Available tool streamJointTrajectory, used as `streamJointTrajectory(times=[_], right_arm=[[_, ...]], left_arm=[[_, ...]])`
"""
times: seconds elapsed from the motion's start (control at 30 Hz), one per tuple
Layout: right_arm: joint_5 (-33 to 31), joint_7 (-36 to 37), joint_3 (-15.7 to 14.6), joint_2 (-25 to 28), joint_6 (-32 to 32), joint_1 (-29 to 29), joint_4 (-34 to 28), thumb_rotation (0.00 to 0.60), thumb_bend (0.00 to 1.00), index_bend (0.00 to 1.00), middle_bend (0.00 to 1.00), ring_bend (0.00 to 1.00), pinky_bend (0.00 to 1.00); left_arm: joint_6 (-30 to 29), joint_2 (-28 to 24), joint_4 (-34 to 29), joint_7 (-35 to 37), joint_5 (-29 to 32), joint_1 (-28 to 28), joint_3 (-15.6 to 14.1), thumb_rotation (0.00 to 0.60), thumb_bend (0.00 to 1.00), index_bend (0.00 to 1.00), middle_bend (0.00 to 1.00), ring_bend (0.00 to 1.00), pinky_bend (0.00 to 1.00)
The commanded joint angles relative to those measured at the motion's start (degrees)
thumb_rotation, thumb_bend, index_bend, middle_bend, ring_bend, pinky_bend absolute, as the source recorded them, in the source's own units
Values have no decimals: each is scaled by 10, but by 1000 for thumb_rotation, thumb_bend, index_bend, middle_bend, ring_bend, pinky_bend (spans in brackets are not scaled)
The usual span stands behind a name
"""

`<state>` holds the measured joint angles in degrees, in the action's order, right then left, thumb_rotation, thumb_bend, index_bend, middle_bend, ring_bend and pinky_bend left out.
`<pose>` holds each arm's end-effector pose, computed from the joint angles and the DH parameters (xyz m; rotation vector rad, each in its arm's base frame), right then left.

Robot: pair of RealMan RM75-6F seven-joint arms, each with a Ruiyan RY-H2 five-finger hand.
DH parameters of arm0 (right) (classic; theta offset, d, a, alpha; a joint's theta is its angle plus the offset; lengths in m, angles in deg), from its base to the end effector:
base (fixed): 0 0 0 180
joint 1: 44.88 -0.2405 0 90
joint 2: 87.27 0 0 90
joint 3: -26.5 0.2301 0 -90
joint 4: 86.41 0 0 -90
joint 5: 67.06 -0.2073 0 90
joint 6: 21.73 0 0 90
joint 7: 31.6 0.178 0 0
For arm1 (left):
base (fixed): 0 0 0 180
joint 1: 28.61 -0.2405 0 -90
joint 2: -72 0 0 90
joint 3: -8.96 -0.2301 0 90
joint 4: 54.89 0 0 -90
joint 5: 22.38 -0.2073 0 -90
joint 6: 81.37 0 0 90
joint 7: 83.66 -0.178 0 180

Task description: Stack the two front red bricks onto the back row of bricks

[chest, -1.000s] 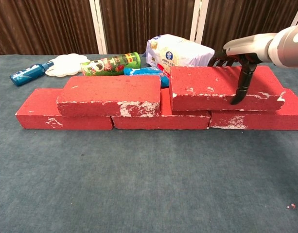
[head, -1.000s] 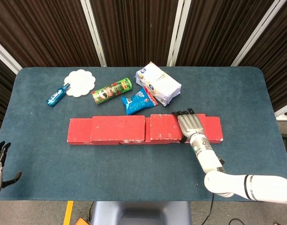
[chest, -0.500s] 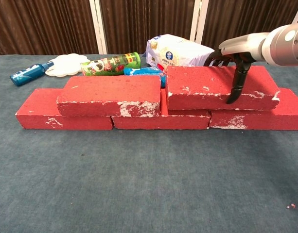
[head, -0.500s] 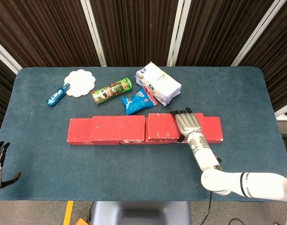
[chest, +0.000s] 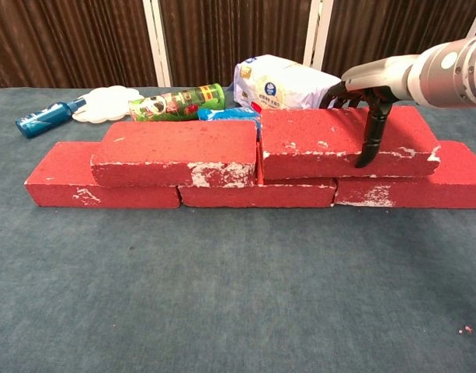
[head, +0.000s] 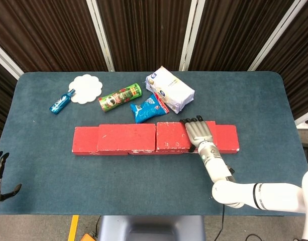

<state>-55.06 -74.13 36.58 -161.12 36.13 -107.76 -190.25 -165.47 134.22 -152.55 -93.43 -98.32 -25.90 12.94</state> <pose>-0.0935 -0.3763 0.0188 1.7629 -1.1239 0.5390 -0.3066 0.2020 0.1617 -1.2657 -0.9240 -0.7059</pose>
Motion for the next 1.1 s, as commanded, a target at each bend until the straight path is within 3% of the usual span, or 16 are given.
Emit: streamJointTrajectory(times=[0.03,1.1], right_arm=[[-4,-1,-1,-1,-1,-3,2,600,57,304,340,284,0],[-26,-5,-10,-22,3,-25,23,600,57,294,313,243,0]], left_arm=[[0,0,0,1,-1,0,0,600,220,0,0,0,42],[1,-1,2,5,4,-1,1,600,220,0,0,0,42]])
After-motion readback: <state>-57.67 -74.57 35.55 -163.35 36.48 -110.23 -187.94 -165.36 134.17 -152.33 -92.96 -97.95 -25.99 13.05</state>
